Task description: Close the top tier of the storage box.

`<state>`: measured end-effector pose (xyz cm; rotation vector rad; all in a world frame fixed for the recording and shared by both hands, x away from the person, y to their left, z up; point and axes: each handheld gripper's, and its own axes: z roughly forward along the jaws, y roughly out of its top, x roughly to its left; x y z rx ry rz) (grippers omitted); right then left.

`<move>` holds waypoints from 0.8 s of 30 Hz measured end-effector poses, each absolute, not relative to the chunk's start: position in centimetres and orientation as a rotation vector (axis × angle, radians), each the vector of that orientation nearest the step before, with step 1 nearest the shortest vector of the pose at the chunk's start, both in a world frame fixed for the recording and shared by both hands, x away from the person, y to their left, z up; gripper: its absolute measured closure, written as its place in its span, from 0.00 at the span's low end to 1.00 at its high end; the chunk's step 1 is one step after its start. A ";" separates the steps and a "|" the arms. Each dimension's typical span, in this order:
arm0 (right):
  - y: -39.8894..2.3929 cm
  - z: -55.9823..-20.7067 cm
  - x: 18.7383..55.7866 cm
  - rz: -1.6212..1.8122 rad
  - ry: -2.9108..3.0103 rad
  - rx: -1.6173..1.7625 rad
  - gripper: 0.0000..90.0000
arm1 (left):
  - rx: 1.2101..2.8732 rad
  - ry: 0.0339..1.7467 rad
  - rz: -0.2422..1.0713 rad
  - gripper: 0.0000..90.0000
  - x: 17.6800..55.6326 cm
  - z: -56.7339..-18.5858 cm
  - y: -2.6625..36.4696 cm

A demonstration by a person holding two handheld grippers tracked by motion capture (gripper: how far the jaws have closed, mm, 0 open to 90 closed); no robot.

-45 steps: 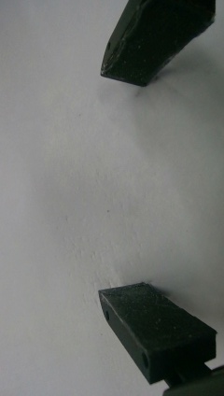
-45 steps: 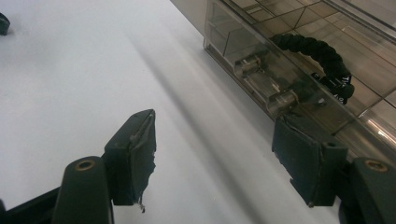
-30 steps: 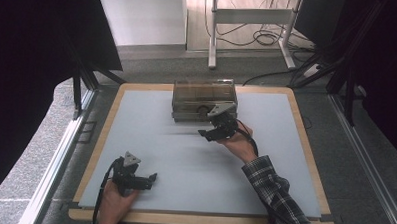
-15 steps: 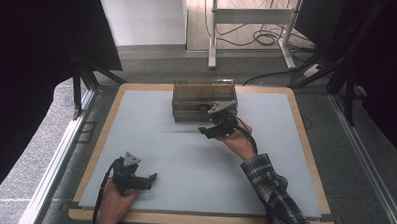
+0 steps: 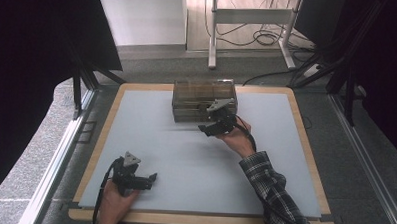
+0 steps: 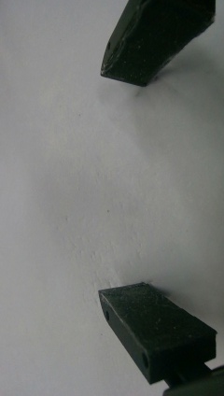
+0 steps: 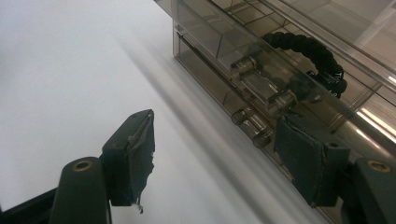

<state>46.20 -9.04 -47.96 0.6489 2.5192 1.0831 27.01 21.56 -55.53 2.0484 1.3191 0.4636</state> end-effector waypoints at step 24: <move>-8.4 -48.1 47.2 1.070 2.501 0.681 0.29 | 2.048 1.319 0.463 0.00 27.0 -55.5 21.6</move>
